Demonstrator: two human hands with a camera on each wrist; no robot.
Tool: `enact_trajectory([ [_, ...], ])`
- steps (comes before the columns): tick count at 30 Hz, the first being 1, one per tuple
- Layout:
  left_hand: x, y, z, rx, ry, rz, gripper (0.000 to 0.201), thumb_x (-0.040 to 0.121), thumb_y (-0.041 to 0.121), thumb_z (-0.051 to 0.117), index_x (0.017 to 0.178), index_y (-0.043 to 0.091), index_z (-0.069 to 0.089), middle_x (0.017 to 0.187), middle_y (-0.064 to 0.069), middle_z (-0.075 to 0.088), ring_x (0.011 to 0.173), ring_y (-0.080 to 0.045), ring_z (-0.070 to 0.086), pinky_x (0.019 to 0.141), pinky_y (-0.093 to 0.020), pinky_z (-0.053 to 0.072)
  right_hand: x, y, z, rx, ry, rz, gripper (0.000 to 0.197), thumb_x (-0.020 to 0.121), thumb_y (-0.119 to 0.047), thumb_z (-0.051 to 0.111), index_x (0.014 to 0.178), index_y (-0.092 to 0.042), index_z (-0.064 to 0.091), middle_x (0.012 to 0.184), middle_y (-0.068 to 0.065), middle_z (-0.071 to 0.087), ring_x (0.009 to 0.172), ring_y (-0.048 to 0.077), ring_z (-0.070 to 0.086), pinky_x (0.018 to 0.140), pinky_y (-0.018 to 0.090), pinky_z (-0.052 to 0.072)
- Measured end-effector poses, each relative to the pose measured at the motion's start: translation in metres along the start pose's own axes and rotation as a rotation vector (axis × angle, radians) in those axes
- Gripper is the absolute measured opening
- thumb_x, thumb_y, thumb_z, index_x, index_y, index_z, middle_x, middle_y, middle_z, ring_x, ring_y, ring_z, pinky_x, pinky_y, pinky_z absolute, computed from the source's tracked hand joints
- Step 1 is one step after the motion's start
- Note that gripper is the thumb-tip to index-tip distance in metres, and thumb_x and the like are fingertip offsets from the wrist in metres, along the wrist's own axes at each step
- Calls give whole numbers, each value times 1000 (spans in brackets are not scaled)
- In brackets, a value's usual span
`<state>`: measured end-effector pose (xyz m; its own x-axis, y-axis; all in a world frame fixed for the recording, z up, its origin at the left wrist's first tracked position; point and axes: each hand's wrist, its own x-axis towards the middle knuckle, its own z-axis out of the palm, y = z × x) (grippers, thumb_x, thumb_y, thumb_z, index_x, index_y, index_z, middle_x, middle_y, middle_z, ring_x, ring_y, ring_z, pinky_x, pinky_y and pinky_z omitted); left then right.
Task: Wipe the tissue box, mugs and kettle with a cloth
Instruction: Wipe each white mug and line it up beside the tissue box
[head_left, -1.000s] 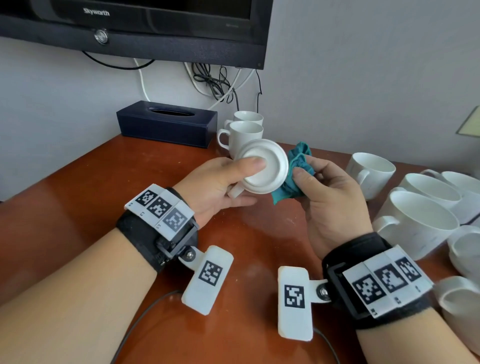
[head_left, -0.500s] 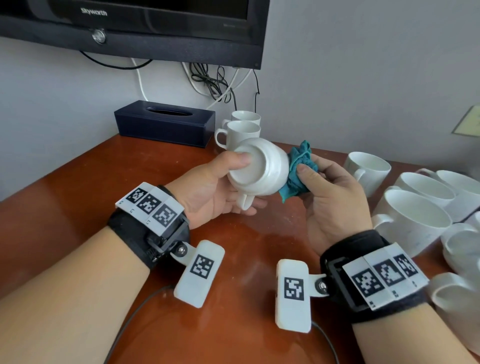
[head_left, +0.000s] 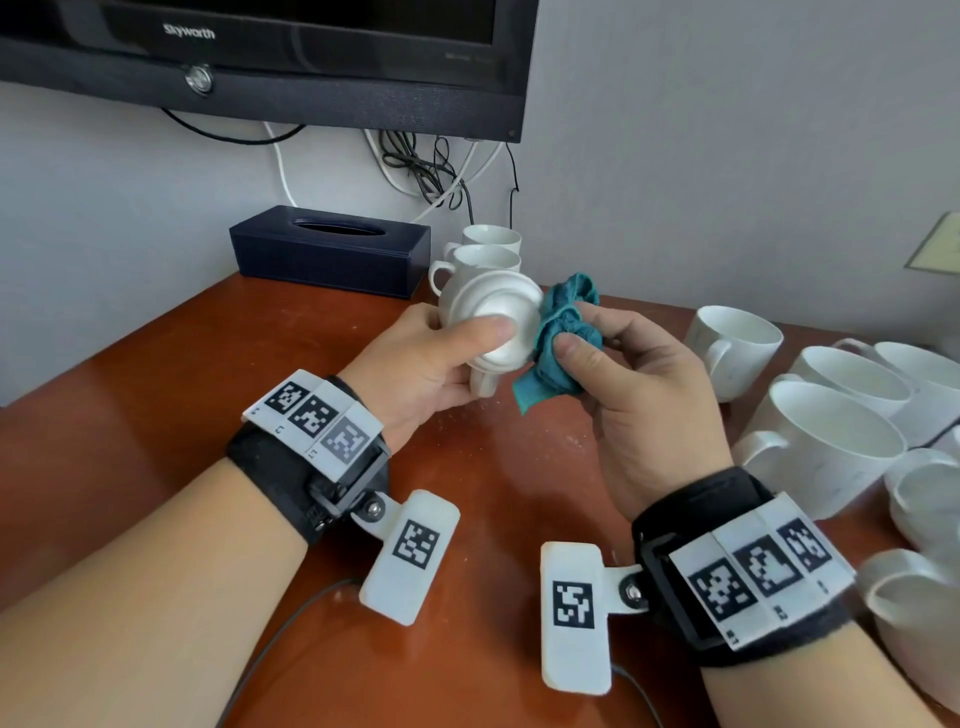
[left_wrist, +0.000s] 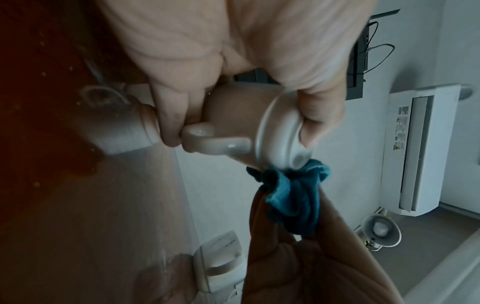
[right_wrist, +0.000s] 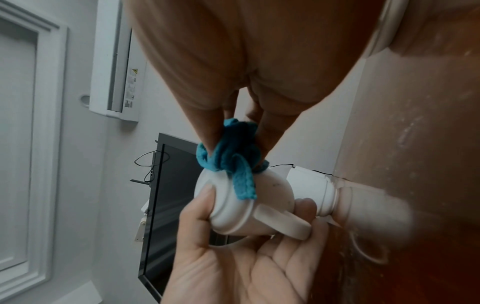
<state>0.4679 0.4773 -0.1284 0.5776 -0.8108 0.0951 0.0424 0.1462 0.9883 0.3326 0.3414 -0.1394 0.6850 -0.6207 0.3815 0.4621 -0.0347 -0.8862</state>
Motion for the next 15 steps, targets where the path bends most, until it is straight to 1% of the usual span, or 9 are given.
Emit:
enact_trajectory([
  [3, 1, 1, 0, 30, -4, 7, 48, 75, 41, 81, 104, 4, 70, 84, -12, 71, 95, -29, 71, 107, -58, 50, 0, 3, 0, 1, 7, -7, 17, 82, -11, 77, 98, -18, 78, 104, 14, 77, 100, 32, 72, 88, 45, 59],
  [4, 0, 2, 0, 42, -30, 2, 51, 74, 43, 80, 105, 4, 71, 86, -15, 71, 94, -29, 71, 107, -57, 50, 1, 3, -1, 8, 15, -5, 16, 83, -10, 76, 97, -17, 78, 103, 13, 77, 99, 31, 72, 88, 45, 59],
  [6, -2, 3, 1, 67, -96, -20, 61, 76, 43, 78, 123, 4, 69, 107, -22, 71, 105, -33, 70, 107, -53, 50, 2, 3, -3, 30, 39, 3, 11, 89, -8, 73, 98, -14, 76, 103, 12, 77, 97, 28, 72, 86, 42, 59],
  [7, -4, 3, 2, 65, -135, -30, 63, 79, 41, 77, 130, 7, 66, 114, -20, 70, 108, -33, 67, 106, -51, 50, 3, 3, -4, 31, 64, 4, 11, 92, -7, 70, 98, -14, 76, 103, 12, 77, 96, 27, 71, 85, 41, 58],
  [8, -6, 3, 3, 57, -175, -36, 62, 80, 39, 76, 133, 9, 64, 115, -18, 67, 107, -32, 65, 105, -51, 51, 4, 4, -6, 24, 101, 6, 11, 95, -6, 68, 99, -13, 75, 104, 12, 77, 95, 25, 70, 84, 40, 57],
  [10, -8, 1, 5, 35, -236, -41, 57, 80, 39, 75, 130, 13, 65, 113, -19, 63, 105, -35, 59, 104, -50, 52, 6, 4, -10, 11, 176, 16, 12, 98, -4, 66, 101, -12, 75, 104, 12, 77, 94, 23, 70, 84, 37, 56],
  [11, -9, 0, 6, 21, -255, -41, 54, 78, 39, 74, 127, 17, 67, 114, -20, 62, 107, -37, 57, 105, -52, 51, 7, 4, -11, 11, 198, 25, 13, 99, -4, 64, 102, -11, 74, 104, 12, 77, 93, 22, 70, 82, 35, 56],
  [13, -10, 0, 7, -22, -277, -50, 50, 76, 38, 74, 124, 26, 71, 119, -17, 65, 112, -37, 61, 107, -56, 50, 8, 4, -13, 25, 215, 47, 13, 100, -4, 62, 105, -9, 73, 104, 12, 76, 91, 22, 70, 78, 33, 56],
  [15, -10, 0, 6, -43, -297, -42, 49, 75, 37, 75, 124, 30, 71, 121, -14, 67, 114, -34, 63, 107, -57, 50, 7, 3, -12, 35, 219, 53, 13, 101, -4, 61, 106, -8, 73, 104, 12, 76, 91, 23, 70, 78, 34, 57],
])
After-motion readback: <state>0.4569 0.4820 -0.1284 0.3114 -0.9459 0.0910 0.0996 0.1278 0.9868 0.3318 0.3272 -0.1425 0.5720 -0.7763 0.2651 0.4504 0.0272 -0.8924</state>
